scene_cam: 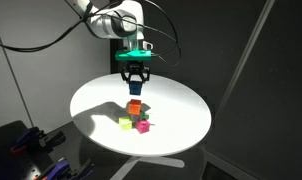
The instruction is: Put the blue block on the orange block
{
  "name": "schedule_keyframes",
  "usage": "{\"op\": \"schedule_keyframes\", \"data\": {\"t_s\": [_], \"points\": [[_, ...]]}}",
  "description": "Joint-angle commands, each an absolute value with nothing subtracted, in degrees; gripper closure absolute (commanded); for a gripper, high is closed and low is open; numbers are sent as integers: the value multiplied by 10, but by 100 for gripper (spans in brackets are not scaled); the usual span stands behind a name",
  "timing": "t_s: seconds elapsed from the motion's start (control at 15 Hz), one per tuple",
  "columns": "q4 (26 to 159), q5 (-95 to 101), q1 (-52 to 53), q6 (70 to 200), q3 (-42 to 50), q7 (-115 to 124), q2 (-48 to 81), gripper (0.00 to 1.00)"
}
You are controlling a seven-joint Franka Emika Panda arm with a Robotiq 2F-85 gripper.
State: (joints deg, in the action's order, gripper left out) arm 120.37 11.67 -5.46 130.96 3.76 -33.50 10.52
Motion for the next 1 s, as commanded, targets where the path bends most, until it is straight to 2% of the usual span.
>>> {"op": "schedule_keyframes", "data": {"t_s": [0.0,0.93], "points": [[1209,125,-63,1326,36,-354,109,70],[1217,130,-70,1342,42,-346,122,70]]}}
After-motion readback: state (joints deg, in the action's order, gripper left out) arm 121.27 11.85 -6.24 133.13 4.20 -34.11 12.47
